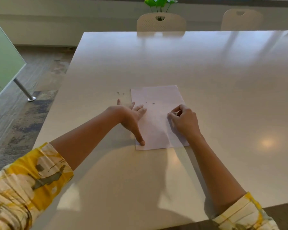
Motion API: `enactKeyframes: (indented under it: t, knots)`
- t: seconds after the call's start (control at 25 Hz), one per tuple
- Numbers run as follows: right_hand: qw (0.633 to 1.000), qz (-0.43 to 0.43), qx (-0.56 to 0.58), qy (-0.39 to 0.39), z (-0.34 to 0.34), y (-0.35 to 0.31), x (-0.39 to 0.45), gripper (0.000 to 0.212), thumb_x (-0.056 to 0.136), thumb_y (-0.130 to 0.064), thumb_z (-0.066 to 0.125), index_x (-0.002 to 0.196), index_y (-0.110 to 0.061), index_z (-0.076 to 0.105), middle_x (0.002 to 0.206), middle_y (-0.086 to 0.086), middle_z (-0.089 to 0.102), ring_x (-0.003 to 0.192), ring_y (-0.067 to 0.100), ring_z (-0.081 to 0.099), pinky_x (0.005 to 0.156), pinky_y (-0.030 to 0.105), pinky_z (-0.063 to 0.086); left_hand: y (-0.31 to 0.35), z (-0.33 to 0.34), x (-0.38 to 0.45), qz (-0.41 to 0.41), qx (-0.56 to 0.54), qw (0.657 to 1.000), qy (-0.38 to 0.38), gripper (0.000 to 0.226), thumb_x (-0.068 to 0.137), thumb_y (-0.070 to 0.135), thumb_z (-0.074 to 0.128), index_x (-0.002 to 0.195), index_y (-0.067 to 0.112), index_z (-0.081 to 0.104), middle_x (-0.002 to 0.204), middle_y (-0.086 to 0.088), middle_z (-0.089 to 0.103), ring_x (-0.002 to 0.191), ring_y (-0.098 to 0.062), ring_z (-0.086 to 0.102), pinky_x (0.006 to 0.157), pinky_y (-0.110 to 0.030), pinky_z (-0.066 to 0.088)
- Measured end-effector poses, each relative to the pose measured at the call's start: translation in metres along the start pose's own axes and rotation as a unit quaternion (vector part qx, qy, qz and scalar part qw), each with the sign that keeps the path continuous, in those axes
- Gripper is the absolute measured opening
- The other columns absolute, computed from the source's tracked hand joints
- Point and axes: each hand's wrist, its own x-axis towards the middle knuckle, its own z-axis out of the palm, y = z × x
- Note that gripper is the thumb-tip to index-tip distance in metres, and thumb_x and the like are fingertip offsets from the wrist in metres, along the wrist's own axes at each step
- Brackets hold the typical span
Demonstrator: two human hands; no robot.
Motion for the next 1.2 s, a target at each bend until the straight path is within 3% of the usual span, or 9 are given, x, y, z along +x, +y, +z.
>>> enactKeyframes:
  t: [0.16,0.28,0.4,0.6,0.8,1.0,1.2]
  knots:
    - [1.0,-0.01,-0.008,0.017,0.004,-0.002,-0.006,0.015,0.092,-0.022,0.061,0.099,-0.011,0.068,0.085,0.002,0.067,0.08,0.019,0.06,0.071,0.026,0.043,-0.002,0.018,-0.008,0.025,-0.085,0.996,0.002,0.149,0.055,0.08,0.076,0.155,0.029,-0.022,0.161,0.009,-0.032,0.148,-0.016,-0.027,0.117,-0.056,-0.011]
    - [1.0,-0.004,0.015,0.025,0.007,-0.003,-0.012,0.015,0.095,-0.021,0.058,0.101,-0.011,0.067,0.088,0.001,0.066,0.084,0.017,0.059,0.07,0.02,0.039,-0.003,0.032,-0.011,0.034,-0.105,0.994,0.018,0.158,0.045,0.087,0.074,0.152,0.032,-0.029,0.155,0.017,-0.039,0.143,-0.009,-0.035,0.114,-0.059,-0.017]
    - [1.0,-0.003,0.03,0.011,0.015,-0.011,-0.027,0.015,0.096,-0.024,0.057,0.103,-0.012,0.064,0.079,-0.007,0.061,0.074,0.009,0.058,0.06,0.016,0.039,-0.002,0.041,-0.01,0.038,-0.114,0.992,0.03,0.161,0.041,0.091,0.071,0.15,0.032,-0.032,0.154,0.018,-0.041,0.14,-0.007,-0.039,0.114,-0.06,-0.02]
    - [0.995,-0.076,0.03,-0.059,0.042,-0.031,-0.066,0.017,0.096,-0.029,0.061,0.109,-0.017,0.065,0.077,-0.006,0.066,0.071,0.008,0.062,0.065,0.025,0.053,0.002,0.034,-0.007,0.014,-0.074,0.997,0.013,0.162,0.038,0.097,0.064,0.149,0.03,-0.033,0.155,0.013,-0.041,0.143,-0.012,-0.037,0.112,-0.063,-0.019]
    - [1.0,-0.021,0.005,0.005,0.005,-0.011,-0.055,0.012,0.091,-0.031,0.065,0.091,-0.019,0.07,0.069,-0.008,0.065,0.064,0.005,0.06,0.063,0.023,0.047,0.002,0.031,-0.002,0.004,-0.084,0.996,-0.002,0.16,0.032,0.101,0.051,0.149,0.032,-0.032,0.153,0.012,-0.044,0.143,-0.016,-0.038,0.111,-0.068,-0.019]
    - [0.994,-0.074,0.011,-0.079,0.036,-0.035,-0.082,0.009,0.09,-0.029,0.064,0.09,-0.02,0.066,0.068,-0.006,0.064,0.06,0.008,0.059,0.055,0.02,0.045,0.006,0.027,0.0,-0.018,-0.064,0.998,0.0,0.149,0.047,0.099,0.055,0.15,0.034,-0.03,0.157,0.012,-0.039,0.147,-0.016,-0.031,0.111,-0.071,-0.014]
    - [0.995,0.042,-0.057,0.065,-0.015,-0.005,-0.045,0.01,0.087,-0.026,0.066,0.086,-0.017,0.07,0.072,-0.003,0.066,0.076,0.021,0.066,0.066,0.025,0.041,0.007,0.023,-0.001,-0.031,-0.084,0.996,-0.014,0.16,0.035,0.099,0.062,0.146,0.036,-0.035,0.152,0.014,-0.044,0.145,-0.017,-0.035,0.108,-0.074,-0.016]
